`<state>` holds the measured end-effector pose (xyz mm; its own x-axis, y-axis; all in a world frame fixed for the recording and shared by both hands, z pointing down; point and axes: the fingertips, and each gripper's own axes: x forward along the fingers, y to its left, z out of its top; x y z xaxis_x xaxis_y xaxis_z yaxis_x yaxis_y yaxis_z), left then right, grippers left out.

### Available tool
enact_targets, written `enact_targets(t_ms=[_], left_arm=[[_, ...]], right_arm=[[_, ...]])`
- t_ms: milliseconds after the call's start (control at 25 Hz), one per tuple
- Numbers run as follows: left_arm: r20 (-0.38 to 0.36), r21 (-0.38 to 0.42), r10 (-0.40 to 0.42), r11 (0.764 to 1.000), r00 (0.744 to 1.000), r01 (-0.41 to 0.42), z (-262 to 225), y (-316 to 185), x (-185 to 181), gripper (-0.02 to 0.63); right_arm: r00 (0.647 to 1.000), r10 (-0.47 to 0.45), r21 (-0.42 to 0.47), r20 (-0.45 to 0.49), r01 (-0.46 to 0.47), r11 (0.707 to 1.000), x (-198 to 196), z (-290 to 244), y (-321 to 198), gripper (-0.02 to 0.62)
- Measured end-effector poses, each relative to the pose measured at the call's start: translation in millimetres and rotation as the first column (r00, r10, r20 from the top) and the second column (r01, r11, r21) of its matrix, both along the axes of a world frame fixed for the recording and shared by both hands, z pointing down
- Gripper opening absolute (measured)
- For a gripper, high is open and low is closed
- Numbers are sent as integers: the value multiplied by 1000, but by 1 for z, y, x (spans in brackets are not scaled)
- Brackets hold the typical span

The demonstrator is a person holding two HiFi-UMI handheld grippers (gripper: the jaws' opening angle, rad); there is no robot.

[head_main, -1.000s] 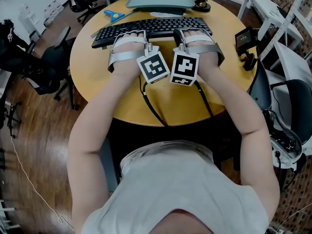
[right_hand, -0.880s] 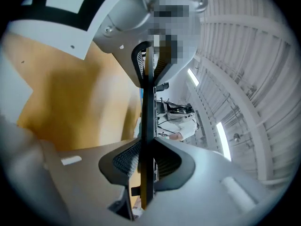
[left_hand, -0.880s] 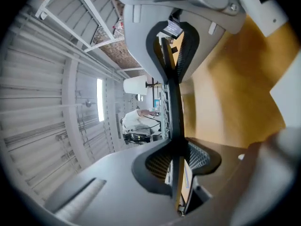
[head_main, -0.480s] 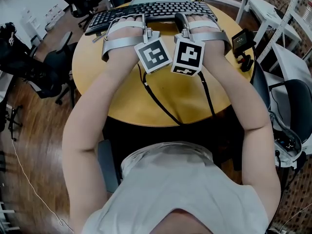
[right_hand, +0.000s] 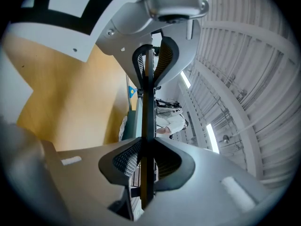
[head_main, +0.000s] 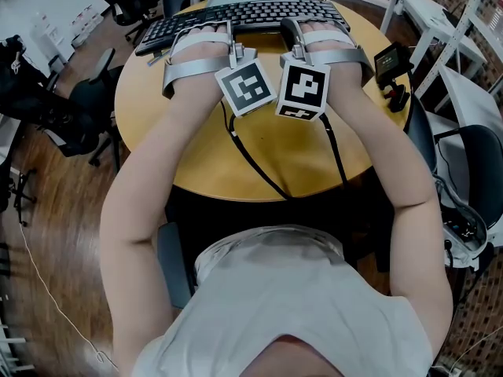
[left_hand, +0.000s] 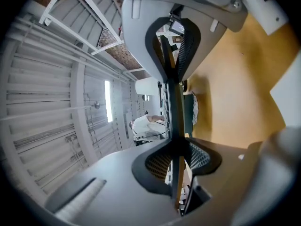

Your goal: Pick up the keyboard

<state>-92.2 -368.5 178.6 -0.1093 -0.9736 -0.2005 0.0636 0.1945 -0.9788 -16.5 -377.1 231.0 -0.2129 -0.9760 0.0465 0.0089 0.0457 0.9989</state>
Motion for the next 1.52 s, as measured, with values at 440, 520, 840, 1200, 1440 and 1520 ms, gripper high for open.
enact_targets(t_ms=[440, 520, 840, 1200, 1440, 1520], left_arm=[[-1, 1, -8, 1000, 1000, 8, 0, 0, -2, 408], [0, 2, -8, 1000, 1000, 8, 0, 0, -2, 408], [-1, 3, -9, 1000, 1000, 9, 0, 1, -1, 408], [3, 0, -14, 1000, 1000, 14, -1, 1, -1, 408], [5, 4, -14, 1000, 1000, 14, -1, 2, -1, 408], [7, 2, -15, 1000, 1000, 14, 0, 3, -1, 408]], right_arm=[[1000, -3, 4, -11, 3, 1000, -2, 0, -1, 80], [1000, -5, 5, -10, 5, 1000, -2, 0, 0, 80], [1000, -14, 8, -13, 14, 1000, -2, -1, 0, 81], [1000, -11, 10, -15, 11, 1000, -1, -2, 0, 81], [1000, -10, 7, -18, 10, 1000, -1, -1, 0, 81], [1000, -10, 7, -19, 10, 1000, -1, 0, 1, 81]])
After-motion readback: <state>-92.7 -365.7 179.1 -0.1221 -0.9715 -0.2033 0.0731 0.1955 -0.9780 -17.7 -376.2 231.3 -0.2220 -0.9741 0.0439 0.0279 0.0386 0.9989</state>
